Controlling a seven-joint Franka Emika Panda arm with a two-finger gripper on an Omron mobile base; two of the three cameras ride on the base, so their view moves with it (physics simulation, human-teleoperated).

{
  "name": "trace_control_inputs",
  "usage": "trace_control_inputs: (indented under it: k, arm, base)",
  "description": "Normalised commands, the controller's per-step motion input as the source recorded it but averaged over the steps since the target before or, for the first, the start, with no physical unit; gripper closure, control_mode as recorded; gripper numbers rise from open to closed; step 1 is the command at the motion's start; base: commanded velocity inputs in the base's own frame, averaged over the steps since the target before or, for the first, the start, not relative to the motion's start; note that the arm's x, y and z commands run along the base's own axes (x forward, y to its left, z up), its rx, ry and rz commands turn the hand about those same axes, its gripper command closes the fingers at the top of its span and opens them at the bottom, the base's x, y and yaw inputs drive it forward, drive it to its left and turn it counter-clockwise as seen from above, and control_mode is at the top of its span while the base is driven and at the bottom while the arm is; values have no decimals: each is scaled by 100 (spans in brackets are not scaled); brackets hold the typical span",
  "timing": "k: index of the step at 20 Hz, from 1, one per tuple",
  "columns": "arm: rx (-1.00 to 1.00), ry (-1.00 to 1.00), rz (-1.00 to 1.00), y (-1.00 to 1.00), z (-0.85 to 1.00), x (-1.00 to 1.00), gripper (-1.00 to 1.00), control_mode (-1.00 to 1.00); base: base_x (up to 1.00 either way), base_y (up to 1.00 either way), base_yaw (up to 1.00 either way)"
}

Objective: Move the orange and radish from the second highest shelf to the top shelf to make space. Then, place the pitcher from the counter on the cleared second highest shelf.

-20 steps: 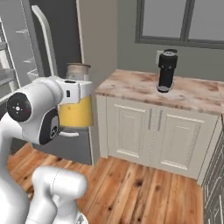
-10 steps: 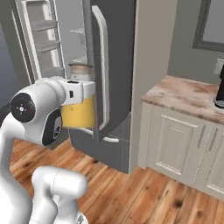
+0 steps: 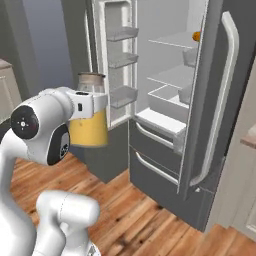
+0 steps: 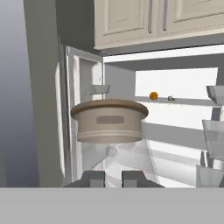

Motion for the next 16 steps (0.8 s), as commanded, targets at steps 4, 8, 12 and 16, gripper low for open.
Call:
trace_control_inputs:
  k: [4, 8, 12, 16]
  arm:
    - [0, 0, 0, 0, 0, 0, 100, 100]
    - [0, 0, 0, 0, 0, 0, 100, 100]
    - [0, 0, 0, 0, 0, 0, 100, 100]
    - [0, 0, 0, 0, 0, 0, 100, 100]
  base:
    - [68, 35, -2]
    - [56, 7, -25]
    - [43, 0, -39]
    - [46, 7, -39]
